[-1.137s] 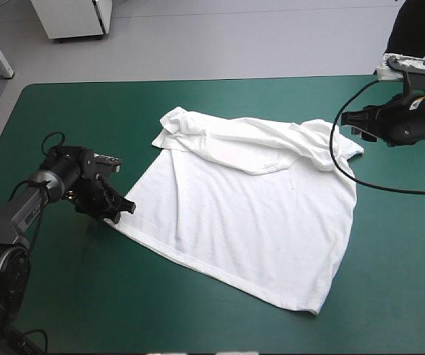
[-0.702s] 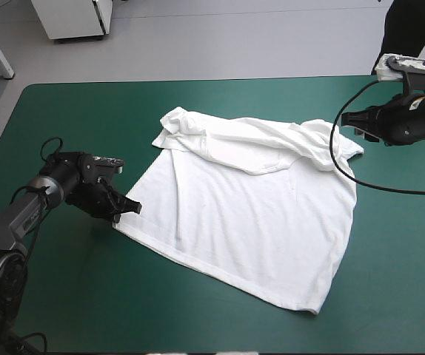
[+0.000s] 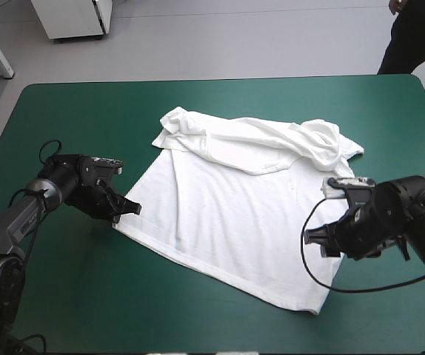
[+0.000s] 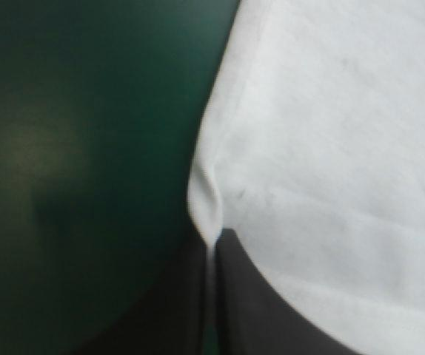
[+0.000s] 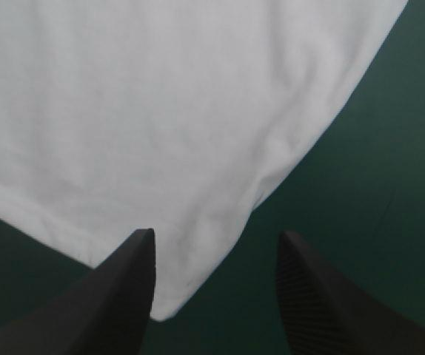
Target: Fold the cloth
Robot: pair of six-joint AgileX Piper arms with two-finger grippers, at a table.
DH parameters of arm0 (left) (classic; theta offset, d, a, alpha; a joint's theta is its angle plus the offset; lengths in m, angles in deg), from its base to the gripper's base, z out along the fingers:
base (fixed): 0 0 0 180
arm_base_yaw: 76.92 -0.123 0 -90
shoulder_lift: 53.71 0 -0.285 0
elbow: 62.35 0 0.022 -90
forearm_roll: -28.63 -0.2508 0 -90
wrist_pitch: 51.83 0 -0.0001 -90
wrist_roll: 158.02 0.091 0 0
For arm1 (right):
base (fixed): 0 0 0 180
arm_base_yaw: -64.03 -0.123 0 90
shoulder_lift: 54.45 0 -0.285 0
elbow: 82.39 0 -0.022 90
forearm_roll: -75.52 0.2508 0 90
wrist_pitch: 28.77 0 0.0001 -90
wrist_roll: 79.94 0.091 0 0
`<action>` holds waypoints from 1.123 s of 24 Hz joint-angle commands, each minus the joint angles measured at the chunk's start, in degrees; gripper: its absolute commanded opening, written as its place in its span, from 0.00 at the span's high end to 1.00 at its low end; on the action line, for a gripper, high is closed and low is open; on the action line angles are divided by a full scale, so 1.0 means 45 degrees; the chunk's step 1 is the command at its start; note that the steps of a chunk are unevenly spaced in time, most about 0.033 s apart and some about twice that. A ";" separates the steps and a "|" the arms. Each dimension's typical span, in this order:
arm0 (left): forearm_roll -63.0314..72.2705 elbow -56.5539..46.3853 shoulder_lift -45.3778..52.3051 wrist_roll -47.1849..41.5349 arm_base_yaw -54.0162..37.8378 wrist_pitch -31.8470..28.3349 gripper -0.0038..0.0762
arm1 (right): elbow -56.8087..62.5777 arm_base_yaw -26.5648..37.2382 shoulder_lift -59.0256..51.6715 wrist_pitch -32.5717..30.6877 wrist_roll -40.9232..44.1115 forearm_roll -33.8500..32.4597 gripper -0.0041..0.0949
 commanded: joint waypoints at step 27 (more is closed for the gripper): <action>0.0133 -0.0267 0.0631 0.0454 0.0071 0.0125 0.98 | 0.5749 -0.5774 -0.0002 0.6139 0.7743 -0.1597 0.80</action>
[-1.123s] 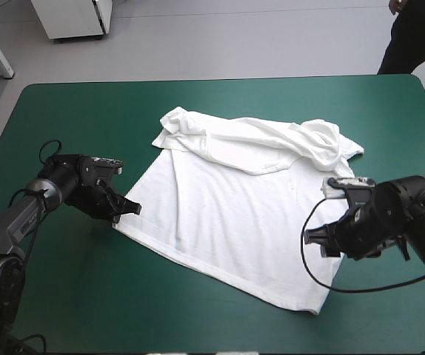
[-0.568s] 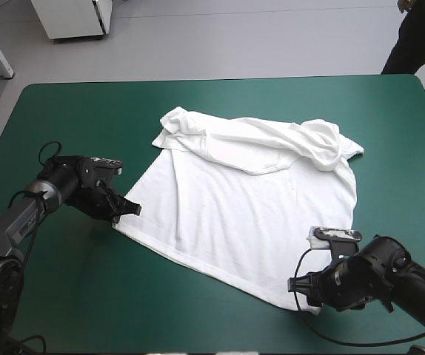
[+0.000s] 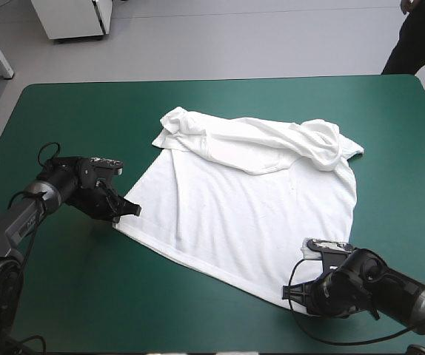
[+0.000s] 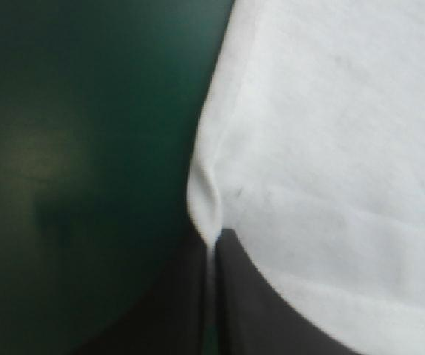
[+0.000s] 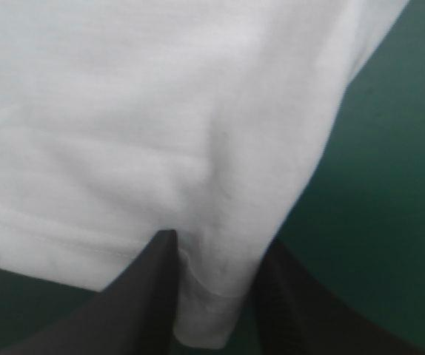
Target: Fold the cloth
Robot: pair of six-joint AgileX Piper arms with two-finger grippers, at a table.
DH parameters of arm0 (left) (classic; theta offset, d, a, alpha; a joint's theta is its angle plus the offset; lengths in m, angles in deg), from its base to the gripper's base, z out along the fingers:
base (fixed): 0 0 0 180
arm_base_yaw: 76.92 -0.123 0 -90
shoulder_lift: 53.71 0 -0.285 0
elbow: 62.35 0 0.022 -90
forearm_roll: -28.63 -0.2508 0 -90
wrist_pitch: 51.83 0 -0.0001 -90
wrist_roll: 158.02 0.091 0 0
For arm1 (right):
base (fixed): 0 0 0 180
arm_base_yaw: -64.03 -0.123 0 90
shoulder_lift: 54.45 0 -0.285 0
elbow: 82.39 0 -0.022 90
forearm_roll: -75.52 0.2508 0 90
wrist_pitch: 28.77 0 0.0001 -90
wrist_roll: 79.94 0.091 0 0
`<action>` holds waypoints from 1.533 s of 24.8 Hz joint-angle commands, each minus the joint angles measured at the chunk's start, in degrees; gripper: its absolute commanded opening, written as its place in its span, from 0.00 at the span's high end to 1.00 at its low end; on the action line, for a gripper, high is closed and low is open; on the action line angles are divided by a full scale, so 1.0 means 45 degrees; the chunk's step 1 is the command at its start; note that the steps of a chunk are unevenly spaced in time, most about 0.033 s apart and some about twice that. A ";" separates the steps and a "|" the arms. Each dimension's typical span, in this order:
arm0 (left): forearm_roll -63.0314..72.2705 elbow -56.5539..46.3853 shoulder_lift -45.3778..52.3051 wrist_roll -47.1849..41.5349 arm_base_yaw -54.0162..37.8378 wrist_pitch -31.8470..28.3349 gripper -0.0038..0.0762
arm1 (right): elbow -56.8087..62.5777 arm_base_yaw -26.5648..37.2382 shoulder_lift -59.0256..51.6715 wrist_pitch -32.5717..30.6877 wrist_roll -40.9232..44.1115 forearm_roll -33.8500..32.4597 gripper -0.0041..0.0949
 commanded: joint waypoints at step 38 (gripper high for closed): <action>0.1566 1.2211 0.3288 0.0337 0.0001 0.1459 0.98 | -1.8086 0.7590 0.3540 -0.3525 -1.0006 -0.0723 0.98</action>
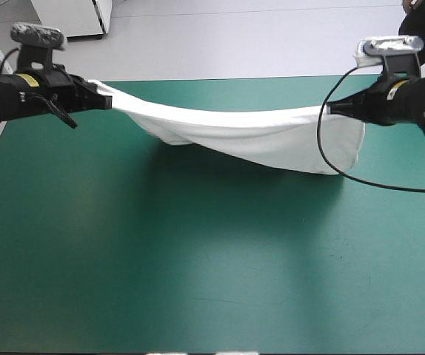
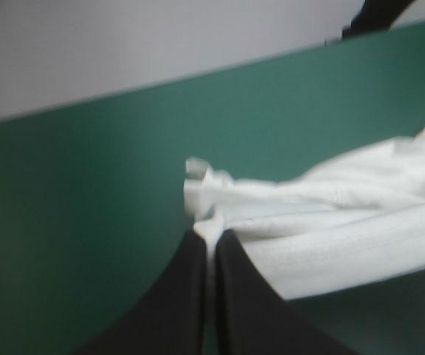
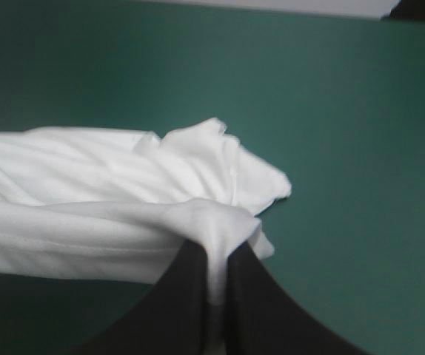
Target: Fold the cloth
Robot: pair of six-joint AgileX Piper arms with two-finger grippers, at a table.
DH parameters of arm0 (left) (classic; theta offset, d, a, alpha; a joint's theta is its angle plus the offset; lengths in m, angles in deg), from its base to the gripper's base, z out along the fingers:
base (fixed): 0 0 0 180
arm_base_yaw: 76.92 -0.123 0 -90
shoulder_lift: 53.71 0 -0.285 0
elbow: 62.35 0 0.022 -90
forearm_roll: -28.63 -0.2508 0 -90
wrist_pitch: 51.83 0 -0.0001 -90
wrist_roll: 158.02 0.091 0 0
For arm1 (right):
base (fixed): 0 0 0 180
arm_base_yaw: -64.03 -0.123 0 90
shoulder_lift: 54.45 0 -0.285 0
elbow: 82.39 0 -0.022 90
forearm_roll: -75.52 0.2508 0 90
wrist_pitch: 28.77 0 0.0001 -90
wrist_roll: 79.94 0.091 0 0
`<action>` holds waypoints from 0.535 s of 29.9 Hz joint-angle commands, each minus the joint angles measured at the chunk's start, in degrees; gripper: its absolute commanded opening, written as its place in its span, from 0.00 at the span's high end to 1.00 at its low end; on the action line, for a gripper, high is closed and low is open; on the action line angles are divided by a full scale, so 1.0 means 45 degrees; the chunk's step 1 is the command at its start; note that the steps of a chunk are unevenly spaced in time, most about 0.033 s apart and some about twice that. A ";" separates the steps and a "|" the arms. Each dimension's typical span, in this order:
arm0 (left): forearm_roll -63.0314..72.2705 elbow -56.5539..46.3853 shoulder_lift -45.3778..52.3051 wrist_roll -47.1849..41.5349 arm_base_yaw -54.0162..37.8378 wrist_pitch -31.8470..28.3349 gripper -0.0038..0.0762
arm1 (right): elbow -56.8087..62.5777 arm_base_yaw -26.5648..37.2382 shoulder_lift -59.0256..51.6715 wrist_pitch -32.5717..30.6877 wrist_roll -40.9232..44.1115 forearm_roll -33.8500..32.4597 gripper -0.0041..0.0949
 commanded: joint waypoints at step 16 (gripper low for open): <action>0.0465 0.7291 0.0481 0.0125 0.0001 -0.3510 0.98 | -1.0520 0.0105 -0.0031 0.0574 -0.2085 0.1472 0.97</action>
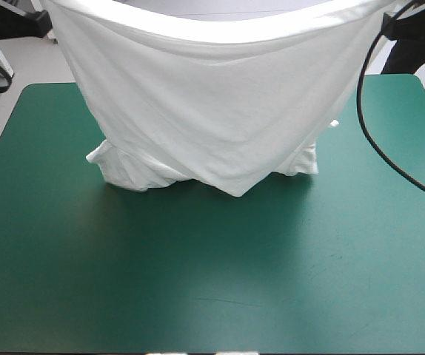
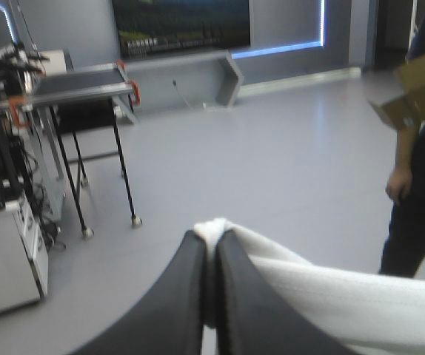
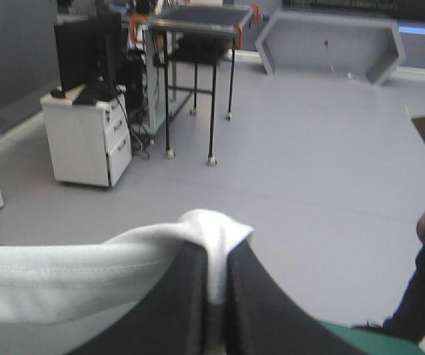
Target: Fold the cloth
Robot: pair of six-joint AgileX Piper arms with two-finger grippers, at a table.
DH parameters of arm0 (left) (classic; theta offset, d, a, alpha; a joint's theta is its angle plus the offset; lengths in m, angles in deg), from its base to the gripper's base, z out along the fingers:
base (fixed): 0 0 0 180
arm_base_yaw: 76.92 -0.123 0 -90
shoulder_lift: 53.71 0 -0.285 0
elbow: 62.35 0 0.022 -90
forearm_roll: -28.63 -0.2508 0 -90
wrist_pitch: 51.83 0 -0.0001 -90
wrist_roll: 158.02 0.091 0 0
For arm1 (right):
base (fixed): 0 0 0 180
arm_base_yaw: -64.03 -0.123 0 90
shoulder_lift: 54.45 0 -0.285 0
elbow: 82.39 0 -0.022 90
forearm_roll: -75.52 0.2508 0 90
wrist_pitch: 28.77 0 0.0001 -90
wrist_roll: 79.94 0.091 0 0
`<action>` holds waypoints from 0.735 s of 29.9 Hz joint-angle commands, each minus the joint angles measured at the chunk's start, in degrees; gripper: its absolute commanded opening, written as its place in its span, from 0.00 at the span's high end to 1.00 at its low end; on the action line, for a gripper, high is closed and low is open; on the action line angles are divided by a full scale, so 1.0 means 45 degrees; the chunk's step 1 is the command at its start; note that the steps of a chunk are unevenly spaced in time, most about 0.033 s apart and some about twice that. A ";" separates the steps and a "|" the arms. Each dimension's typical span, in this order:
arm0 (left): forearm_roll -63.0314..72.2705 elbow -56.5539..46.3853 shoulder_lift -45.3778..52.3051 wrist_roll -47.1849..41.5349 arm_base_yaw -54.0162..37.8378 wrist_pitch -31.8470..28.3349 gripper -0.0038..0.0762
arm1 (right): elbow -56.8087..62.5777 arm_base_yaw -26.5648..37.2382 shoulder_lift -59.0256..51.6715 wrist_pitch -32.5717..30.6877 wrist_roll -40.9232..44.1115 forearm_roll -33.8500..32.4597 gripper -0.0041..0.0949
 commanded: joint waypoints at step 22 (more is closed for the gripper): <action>0.1703 0.3704 -0.0193 0.0654 0.0001 -0.3961 0.98 | -0.2380 0.0094 0.0092 0.4439 -0.0895 0.1126 0.97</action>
